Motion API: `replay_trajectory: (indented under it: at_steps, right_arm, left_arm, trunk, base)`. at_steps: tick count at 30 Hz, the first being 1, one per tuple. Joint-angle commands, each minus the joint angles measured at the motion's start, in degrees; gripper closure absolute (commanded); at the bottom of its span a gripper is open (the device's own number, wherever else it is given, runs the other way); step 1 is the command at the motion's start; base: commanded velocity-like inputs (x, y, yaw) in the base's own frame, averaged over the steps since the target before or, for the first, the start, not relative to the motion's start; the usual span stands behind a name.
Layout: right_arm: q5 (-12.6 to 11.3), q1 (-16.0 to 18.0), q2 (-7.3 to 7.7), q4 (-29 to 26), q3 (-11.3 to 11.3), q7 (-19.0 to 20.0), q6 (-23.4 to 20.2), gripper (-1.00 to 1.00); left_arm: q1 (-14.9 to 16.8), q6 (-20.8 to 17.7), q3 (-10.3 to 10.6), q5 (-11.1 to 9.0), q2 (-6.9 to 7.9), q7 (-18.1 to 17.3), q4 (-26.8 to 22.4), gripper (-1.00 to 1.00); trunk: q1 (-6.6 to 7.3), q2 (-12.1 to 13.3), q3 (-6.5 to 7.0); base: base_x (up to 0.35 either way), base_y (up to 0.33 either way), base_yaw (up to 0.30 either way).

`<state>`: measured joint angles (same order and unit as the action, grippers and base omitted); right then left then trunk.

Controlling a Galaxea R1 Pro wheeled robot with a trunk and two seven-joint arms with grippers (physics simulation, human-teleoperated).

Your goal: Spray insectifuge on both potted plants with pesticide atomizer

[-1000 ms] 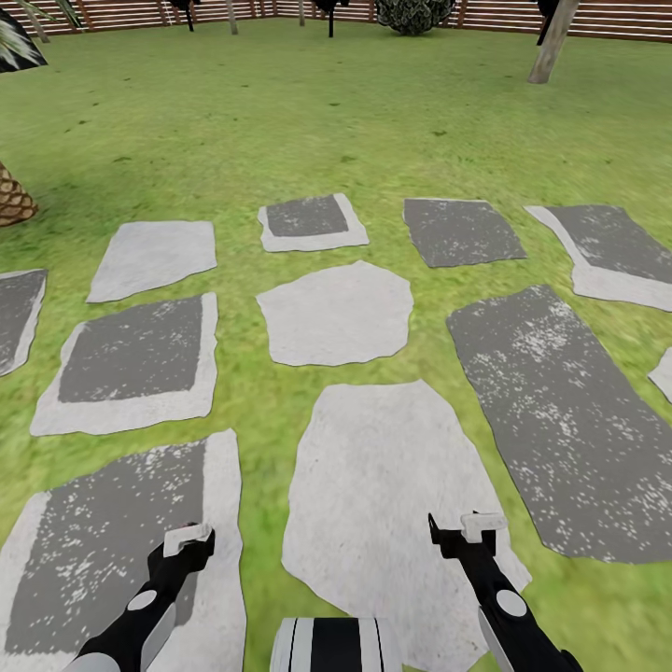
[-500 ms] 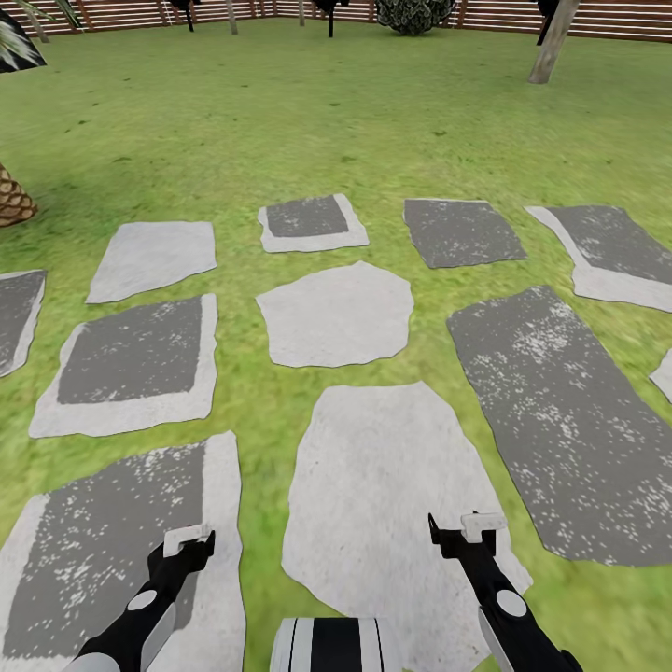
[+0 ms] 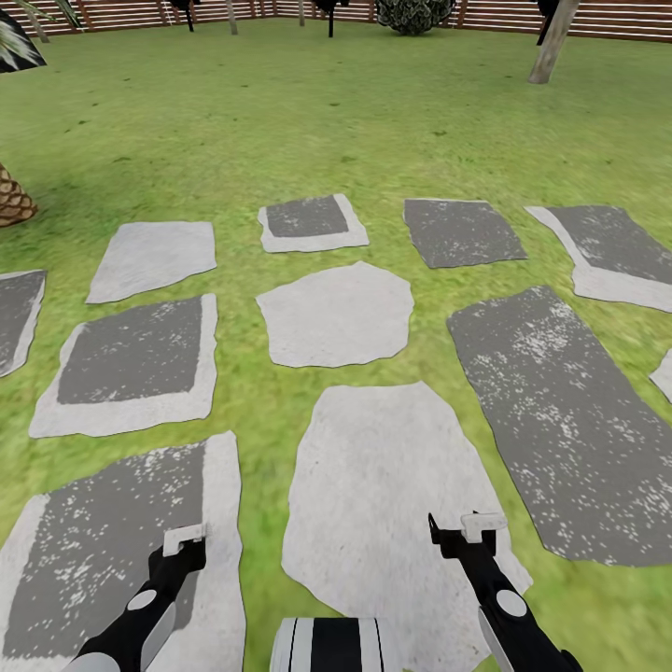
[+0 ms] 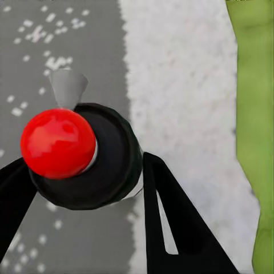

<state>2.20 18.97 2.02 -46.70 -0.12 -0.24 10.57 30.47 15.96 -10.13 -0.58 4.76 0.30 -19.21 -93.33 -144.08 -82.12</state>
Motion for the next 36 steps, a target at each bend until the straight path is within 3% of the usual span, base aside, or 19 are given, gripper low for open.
replay_trajectory:
  at_steps: [1,28,36]
  right_arm:
    - [0.2,0.0,0.00,0.0,0.0,0.0,0.2,-1.00]
    - [0.2,0.0,0.00,0.0,0.0,0.0,0.2,-1.00]
    - [0.2,0.0,0.00,0.1,0.0,0.0,0.2,-1.00]
  left_arm:
    - [0.0,0.2,-0.1,0.0,-0.01,0.0,0.0,1.00]
    - [0.0,0.2,0.0,0.0,0.02,0.0,-0.6,1.00]
    - [-0.1,0.1,0.0,0.0,-0.01,0.0,-0.6,1.00]
  trunk:
    - [0.01,0.0,-0.03]
    - [0.01,0.0,-0.03]
    - [0.22,0.1,1.74]
  base:
    - [0.000,0.000,0.000]
    - [0.000,0.000,0.000]
    - [0.000,0.000,0.000]
